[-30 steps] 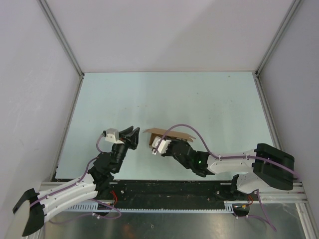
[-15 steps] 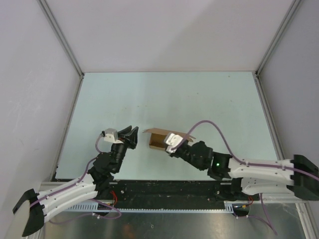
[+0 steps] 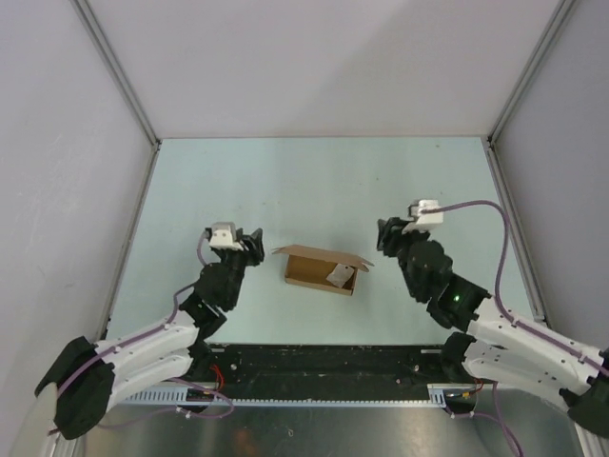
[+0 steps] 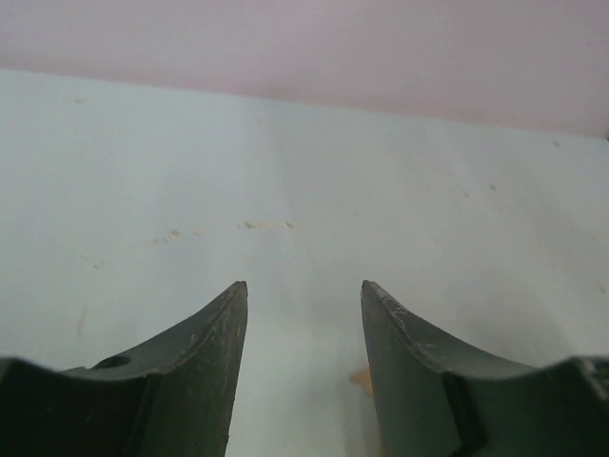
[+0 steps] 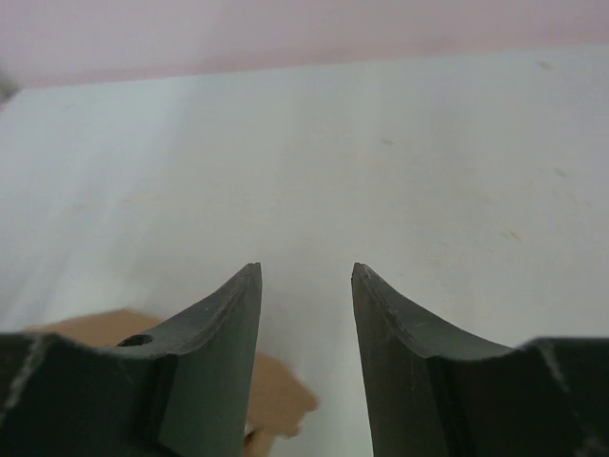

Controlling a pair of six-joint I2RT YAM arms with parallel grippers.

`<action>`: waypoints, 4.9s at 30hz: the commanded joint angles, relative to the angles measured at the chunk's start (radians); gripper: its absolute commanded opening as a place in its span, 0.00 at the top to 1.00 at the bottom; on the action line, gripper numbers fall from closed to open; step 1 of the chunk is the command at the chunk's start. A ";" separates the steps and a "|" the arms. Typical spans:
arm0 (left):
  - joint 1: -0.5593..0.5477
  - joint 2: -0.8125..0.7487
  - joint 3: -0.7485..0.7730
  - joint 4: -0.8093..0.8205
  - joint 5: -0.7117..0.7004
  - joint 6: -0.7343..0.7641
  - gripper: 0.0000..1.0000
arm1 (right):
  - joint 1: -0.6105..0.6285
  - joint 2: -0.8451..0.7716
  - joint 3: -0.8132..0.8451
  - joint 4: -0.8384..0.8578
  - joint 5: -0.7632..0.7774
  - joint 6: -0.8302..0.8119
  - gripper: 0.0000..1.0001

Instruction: Fold the paper box

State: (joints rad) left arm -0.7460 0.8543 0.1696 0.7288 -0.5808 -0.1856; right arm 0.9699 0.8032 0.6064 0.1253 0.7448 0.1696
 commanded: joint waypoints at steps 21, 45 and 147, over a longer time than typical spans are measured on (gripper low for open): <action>0.404 0.679 0.482 -0.255 0.639 -0.063 0.65 | -0.473 0.404 0.127 -0.326 -0.533 0.271 0.96; 0.200 0.628 0.409 -0.334 0.584 -0.110 0.99 | -0.399 0.472 0.139 -0.429 -0.594 0.260 1.00; 0.046 0.269 0.347 -0.585 0.613 -0.110 0.99 | -0.319 0.522 0.197 -0.389 -0.759 0.211 0.96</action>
State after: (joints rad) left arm -0.6899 1.1511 0.5274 0.0948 -0.0208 -0.2886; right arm 0.6422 1.3628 0.7673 -0.2935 0.0093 0.3874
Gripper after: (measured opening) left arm 0.018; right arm 0.031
